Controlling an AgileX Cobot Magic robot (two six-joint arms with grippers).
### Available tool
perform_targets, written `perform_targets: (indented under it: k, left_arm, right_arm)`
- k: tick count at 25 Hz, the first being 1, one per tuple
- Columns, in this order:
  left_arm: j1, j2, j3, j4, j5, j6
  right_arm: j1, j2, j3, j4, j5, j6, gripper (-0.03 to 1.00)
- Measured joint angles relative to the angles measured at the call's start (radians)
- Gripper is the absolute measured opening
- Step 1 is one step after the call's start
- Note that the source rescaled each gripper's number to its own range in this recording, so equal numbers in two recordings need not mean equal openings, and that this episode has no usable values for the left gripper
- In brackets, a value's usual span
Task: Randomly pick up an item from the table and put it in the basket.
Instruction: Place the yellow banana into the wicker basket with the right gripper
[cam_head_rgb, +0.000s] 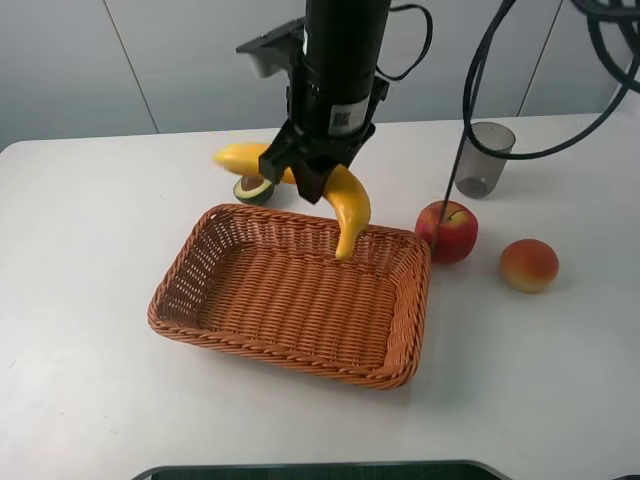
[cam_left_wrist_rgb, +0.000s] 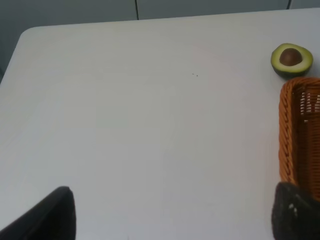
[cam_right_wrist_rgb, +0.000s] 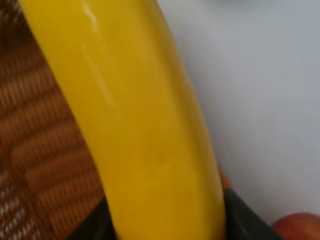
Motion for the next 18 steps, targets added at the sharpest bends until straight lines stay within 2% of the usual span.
perform_targets:
  k: [5,9,18]
  left_arm:
    - [0.000,0.000,0.000,0.000,0.000,0.000]
    - [0.000,0.000,0.000,0.000,0.000,0.000]
    - [0.000,0.000,0.000,0.000,0.000,0.000]
  right_arm:
    - [0.052,-0.053,0.207,0.018,-0.118,-0.078,0.02]
    - [0.087,-0.063,0.318,0.017,-0.226,-0.151,0.02]
    - [0.098,-0.058,0.388,-0.056,-0.384,-0.187,0.02]
